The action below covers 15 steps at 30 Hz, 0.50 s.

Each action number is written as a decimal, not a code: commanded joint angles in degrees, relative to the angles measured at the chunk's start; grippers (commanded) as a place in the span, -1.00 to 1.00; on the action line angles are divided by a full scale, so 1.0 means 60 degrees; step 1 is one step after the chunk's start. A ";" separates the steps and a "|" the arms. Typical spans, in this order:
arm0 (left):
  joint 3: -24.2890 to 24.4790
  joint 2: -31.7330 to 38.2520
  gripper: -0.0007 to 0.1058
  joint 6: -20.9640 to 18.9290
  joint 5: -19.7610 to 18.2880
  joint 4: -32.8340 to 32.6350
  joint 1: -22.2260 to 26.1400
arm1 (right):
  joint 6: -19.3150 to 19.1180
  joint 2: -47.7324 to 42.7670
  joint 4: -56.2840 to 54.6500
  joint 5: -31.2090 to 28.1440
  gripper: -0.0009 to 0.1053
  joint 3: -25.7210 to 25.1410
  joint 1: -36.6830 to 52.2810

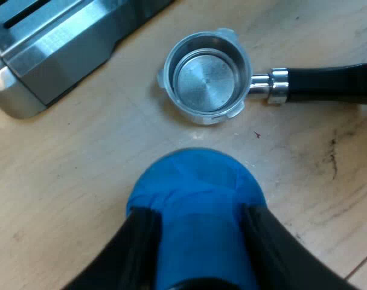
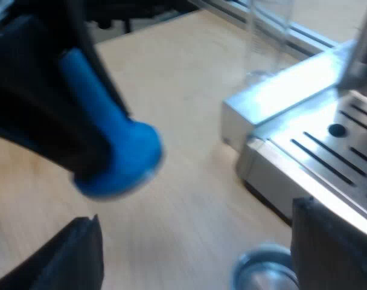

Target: Grind coffee beans and then tamp

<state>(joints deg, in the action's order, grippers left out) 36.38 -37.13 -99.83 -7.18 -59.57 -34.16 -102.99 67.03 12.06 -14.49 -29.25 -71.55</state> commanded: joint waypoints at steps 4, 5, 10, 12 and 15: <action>0.0039 0.0045 -0.98 -0.0109 -0.0255 0.0082 -0.0056 | -0.0053 -0.0492 -0.1488 -0.0203 0.26 0.0003 -0.0022; 0.0039 0.0045 -0.98 -0.0109 -0.0291 0.0110 -0.0056 | -0.0046 -0.0538 -0.1564 -0.0203 0.26 0.0023 -0.0022; 0.0070 0.0045 -0.98 -0.0109 -0.0353 0.0362 -0.0056 | 0.0383 -0.0858 -0.1542 -0.0203 0.26 0.0646 -0.0022; 0.0103 0.0045 -0.98 -0.0109 -0.0353 0.0364 -0.0056 | 0.0459 -0.0880 -0.1543 -0.0203 0.26 0.0865 -0.0022; 0.0106 0.0045 -0.98 -0.0109 -0.0475 0.0414 -0.0056 | 0.0458 -0.0878 -0.1166 -0.0203 0.26 0.1287 -0.0022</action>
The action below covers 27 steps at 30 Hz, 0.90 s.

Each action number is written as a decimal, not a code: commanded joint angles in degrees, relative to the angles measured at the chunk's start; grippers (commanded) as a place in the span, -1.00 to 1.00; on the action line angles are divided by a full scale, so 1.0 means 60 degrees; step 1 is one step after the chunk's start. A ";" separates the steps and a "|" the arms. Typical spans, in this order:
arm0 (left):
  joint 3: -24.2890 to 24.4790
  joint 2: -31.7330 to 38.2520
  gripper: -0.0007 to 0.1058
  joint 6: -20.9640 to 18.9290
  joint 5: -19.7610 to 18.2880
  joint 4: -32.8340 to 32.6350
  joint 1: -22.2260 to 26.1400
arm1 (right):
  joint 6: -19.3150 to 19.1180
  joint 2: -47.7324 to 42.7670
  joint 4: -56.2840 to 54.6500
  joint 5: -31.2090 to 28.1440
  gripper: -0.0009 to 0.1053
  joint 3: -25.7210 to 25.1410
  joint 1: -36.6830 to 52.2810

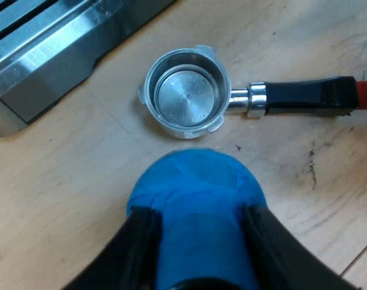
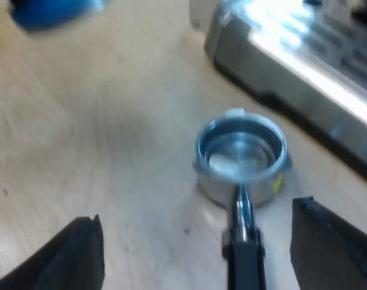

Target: Grind coffee beans and then tamp

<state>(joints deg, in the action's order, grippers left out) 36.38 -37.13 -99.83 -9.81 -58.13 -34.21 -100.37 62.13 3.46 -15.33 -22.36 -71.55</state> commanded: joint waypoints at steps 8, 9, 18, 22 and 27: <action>0.0106 0.0045 -0.98 -0.0109 -0.0042 0.0412 -0.0048 | 0.0021 -0.0061 0.0968 -0.0063 0.26 0.0643 -0.0022; 0.0106 -0.0024 -0.98 -0.0109 -0.0059 0.0438 -0.0048 | 0.0021 -0.0061 0.0968 -0.0063 0.26 0.0645 -0.0022; 0.0131 -0.1238 -0.98 -0.0109 -0.0652 0.0900 -0.0048 | -0.0022 -0.0029 0.1577 -0.0063 0.26 0.0643 -0.0022; 0.0169 -0.1716 -0.98 -0.0109 -0.0858 0.1184 -0.0165 | -0.0022 -0.0029 0.1573 -0.0063 0.26 0.0643 -0.0022; 0.0637 -0.2469 -0.98 0.0051 -0.0833 0.1234 -0.0489 | -0.0022 -0.0029 0.1600 -0.0063 0.26 0.0643 -0.0022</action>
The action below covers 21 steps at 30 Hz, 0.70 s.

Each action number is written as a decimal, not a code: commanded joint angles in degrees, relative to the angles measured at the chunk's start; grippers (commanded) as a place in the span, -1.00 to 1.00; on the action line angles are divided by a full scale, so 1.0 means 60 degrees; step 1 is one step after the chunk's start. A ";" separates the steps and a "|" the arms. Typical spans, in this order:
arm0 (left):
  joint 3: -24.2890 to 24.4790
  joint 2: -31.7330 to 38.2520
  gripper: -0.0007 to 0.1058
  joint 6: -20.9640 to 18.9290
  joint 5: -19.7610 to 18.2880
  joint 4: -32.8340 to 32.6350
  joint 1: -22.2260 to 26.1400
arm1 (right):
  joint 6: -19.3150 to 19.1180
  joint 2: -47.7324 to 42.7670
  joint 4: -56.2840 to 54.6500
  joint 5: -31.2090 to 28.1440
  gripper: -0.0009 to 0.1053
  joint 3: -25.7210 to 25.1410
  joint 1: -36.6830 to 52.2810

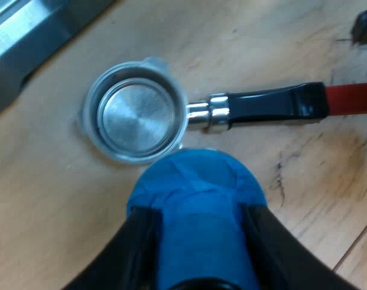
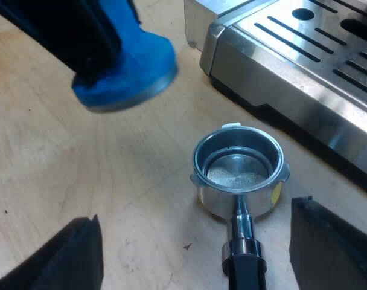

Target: Grind coffee beans and then tamp

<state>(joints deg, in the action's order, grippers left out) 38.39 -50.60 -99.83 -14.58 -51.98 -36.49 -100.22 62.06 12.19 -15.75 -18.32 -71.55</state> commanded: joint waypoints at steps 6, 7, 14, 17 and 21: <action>0.1165 -0.1324 -0.98 0.0326 0.0185 0.0218 -0.0110 | -0.0047 -0.0018 0.0144 0.0006 0.26 -0.0029 -0.0022; 0.1286 -0.1523 -0.98 0.0347 0.0185 0.0218 -0.0110 | -0.0047 -0.0018 0.0144 0.0006 0.26 -0.0029 -0.0022; 0.1593 -0.2368 -0.98 0.0344 0.0438 0.0218 -0.0110 | -0.0047 -0.0018 0.0144 0.0006 0.26 -0.0029 -0.0022; 0.1587 -0.2676 -0.98 0.0344 0.0637 0.0178 -0.0110 | -0.0047 -0.0018 0.0144 0.0006 0.26 -0.0029 -0.0022; 0.1587 -0.3031 -0.98 0.0400 0.0640 0.0216 -0.0110 | -0.0047 -0.0018 0.0144 0.0006 0.26 -0.0029 -0.0022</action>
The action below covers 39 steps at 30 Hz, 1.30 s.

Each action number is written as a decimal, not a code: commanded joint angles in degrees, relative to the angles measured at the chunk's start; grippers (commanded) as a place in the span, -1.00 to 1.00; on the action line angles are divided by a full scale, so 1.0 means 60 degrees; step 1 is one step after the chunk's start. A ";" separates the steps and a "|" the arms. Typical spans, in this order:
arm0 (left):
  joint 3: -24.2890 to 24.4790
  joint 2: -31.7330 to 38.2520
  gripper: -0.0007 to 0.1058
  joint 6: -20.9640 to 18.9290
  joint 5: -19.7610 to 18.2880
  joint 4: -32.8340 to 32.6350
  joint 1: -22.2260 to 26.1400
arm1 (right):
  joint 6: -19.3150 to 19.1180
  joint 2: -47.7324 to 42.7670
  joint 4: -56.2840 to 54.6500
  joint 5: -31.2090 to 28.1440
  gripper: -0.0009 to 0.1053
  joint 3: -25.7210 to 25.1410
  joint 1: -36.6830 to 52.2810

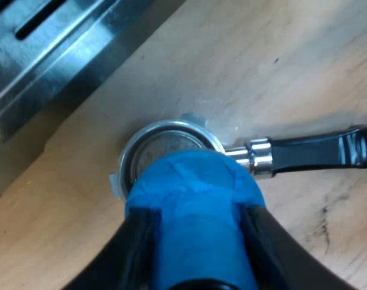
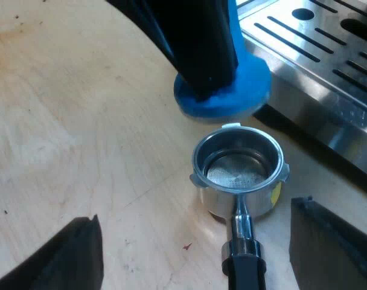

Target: Grind coffee beans and then tamp

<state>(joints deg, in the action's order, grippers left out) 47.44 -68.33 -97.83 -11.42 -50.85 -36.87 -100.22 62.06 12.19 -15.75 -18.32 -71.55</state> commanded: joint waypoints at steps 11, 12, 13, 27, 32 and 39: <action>0.0080 -0.0673 -0.98 0.0063 0.0089 0.0355 -0.0048 | -0.0047 -0.0018 0.0144 0.0006 0.26 -0.0029 -0.0022; 0.0080 -0.0723 -0.98 0.0063 0.0089 0.0402 -0.0048 | -0.0047 -0.0018 0.0144 0.0006 0.26 -0.0029 -0.0022; 0.0080 -0.0782 -0.98 0.0063 0.0089 0.0457 -0.0048 | -0.0047 -0.0018 0.0144 0.0006 0.26 -0.0029 -0.0022; 0.0080 -0.1576 -0.98 0.0063 -0.0062 0.0617 -0.0048 | -0.0047 -0.0018 0.0144 0.0006 0.26 -0.0029 -0.0022; 0.0080 -0.1769 -0.98 0.0063 -0.0061 0.0865 -0.0048 | -0.0047 -0.0018 0.0144 0.0006 0.26 -0.0029 -0.0022; 0.0080 -0.1904 -0.98 0.0063 -0.0061 0.0943 -0.0048 | -0.0047 -0.0018 0.0144 0.0006 0.26 -0.0029 -0.0022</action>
<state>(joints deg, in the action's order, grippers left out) 47.44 -79.78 -97.72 -11.60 -45.77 -36.87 -100.22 62.06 12.19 -15.83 -18.32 -71.55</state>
